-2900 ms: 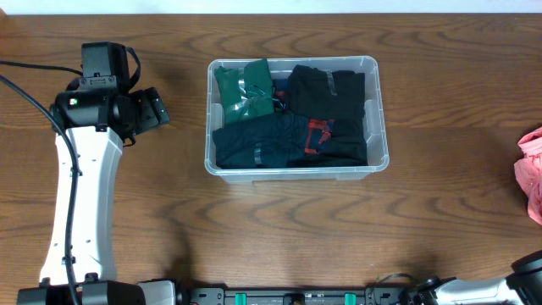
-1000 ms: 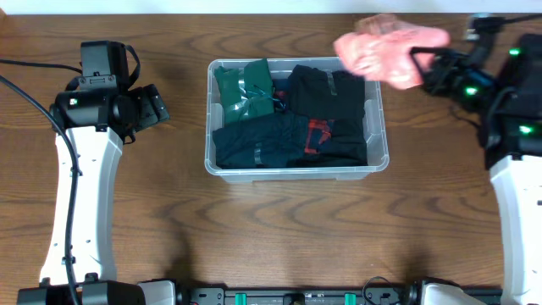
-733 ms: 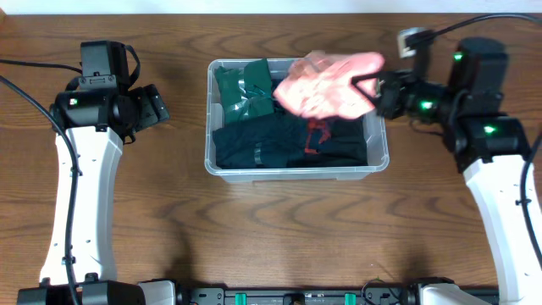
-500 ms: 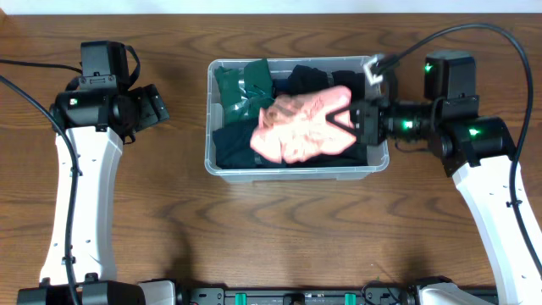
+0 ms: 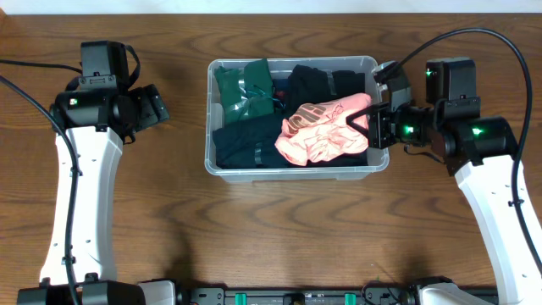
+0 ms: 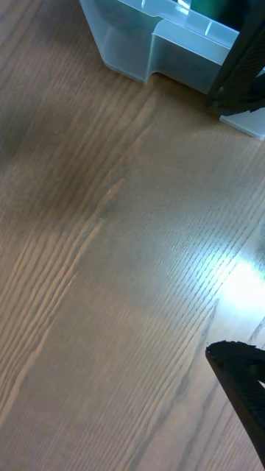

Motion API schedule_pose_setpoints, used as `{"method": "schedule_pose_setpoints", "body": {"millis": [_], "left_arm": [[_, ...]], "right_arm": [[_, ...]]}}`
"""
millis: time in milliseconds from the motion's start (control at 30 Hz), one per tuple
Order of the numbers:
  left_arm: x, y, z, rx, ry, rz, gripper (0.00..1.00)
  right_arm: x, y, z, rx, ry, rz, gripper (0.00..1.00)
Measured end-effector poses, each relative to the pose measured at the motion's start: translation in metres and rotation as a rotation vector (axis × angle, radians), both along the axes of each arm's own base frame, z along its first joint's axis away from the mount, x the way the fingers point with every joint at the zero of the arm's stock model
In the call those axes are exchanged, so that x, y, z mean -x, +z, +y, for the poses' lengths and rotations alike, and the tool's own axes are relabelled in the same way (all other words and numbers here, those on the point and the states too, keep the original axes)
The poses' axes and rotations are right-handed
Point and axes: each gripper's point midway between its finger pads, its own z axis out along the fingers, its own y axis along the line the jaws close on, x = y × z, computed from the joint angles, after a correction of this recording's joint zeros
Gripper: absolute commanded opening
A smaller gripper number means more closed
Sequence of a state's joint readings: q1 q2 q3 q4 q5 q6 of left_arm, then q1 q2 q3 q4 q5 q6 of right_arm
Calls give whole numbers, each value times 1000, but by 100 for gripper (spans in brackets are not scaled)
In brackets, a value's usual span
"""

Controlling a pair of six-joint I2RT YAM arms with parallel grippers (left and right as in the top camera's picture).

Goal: Pack container
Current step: 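Release the pink shirt on top and raise the right gripper, then lower the right gripper and press the pink shirt down into the bin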

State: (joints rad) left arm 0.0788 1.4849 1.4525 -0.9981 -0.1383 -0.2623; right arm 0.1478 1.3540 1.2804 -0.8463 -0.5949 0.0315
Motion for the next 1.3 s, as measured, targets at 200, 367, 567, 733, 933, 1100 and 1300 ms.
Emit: {"method": "schedule_pose_setpoints", "body": {"millis": [200, 367, 567, 733, 933, 1100, 1300], "left_arm": [[1, -1, 0, 0, 0, 6, 98], [1, -1, 0, 1, 0, 7, 98], [1, 0, 0, 0, 0, 4, 98], [1, 0, 0, 0, 0, 4, 98], [1, 0, 0, 0, 0, 4, 98], [1, 0, 0, 1, 0, 4, 98], [1, 0, 0, 1, 0, 3, 98]], "right_arm": [[-6, -31, -8, 67, -29, 93, 47], [-6, -65, -31, 213, -94, 182, 65], [-17, -52, -55, 345, -167, 134, 68], [-44, 10, -60, 360, -216, -39, 50], [-46, 29, -59, 368, -225, -83, 1], [-29, -8, -47, 402, -173, 43, 1], [-12, -79, -35, 446, -122, 211, 1]]}}
